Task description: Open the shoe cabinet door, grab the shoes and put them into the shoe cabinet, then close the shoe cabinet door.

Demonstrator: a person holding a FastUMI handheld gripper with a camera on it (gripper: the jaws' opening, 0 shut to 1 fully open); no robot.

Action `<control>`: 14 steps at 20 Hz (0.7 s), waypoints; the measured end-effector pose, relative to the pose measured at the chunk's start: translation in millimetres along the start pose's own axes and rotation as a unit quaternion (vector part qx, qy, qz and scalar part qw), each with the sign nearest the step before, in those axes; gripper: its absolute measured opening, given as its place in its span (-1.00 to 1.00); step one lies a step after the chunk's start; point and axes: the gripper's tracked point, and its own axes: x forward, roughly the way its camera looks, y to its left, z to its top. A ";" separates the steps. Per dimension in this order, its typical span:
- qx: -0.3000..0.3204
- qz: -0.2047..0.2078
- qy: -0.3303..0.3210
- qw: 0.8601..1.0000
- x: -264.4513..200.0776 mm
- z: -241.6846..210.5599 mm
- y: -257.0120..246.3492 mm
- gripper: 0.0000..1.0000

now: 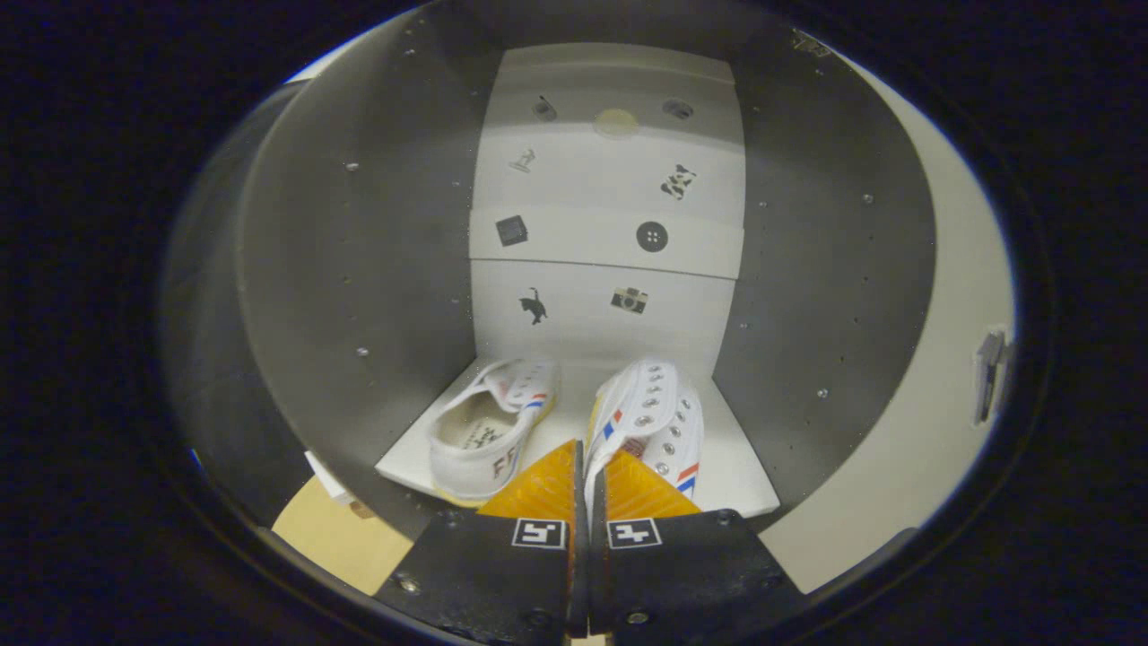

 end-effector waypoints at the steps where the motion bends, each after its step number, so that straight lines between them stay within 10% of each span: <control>1: -0.002 -0.003 0.003 1.000 11.9 2.1 -7.6 -0.92; 14: -0.041 0.020 0.024 0.999 70.8 -7.0 -0.3 -0.85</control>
